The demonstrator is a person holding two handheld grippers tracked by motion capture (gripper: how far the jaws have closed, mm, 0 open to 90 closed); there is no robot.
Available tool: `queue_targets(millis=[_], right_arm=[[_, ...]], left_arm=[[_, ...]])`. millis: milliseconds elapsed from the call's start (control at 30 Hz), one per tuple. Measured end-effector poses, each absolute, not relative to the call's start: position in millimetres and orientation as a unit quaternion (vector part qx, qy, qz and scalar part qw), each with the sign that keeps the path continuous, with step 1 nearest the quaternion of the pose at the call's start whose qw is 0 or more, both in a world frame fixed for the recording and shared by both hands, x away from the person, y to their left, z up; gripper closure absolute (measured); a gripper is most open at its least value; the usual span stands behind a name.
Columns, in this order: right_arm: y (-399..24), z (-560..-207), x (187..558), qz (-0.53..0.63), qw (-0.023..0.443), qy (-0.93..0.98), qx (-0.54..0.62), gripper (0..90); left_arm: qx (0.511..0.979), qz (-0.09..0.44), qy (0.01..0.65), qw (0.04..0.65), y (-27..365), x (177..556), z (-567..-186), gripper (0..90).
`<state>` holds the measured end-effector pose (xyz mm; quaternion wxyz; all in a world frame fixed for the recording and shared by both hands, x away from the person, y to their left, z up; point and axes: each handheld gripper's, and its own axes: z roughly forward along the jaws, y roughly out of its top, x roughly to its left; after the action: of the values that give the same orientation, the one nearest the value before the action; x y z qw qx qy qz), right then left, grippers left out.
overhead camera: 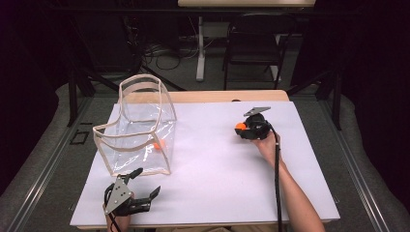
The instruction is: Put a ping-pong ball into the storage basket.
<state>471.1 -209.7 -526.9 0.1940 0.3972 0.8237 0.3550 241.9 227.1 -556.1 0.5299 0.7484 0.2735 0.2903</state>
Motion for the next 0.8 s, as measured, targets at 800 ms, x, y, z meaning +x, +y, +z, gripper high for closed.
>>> queue_targets(millis=[800], right_arm=[[-195.2, -520.0, 464.3, 0.369, 0.172, 0.833, 0.374, 50.9]], left_arm=[[0.748, 0.292, 0.274, 0.53, 227.8, 241.9, -556.0, 15.7]])
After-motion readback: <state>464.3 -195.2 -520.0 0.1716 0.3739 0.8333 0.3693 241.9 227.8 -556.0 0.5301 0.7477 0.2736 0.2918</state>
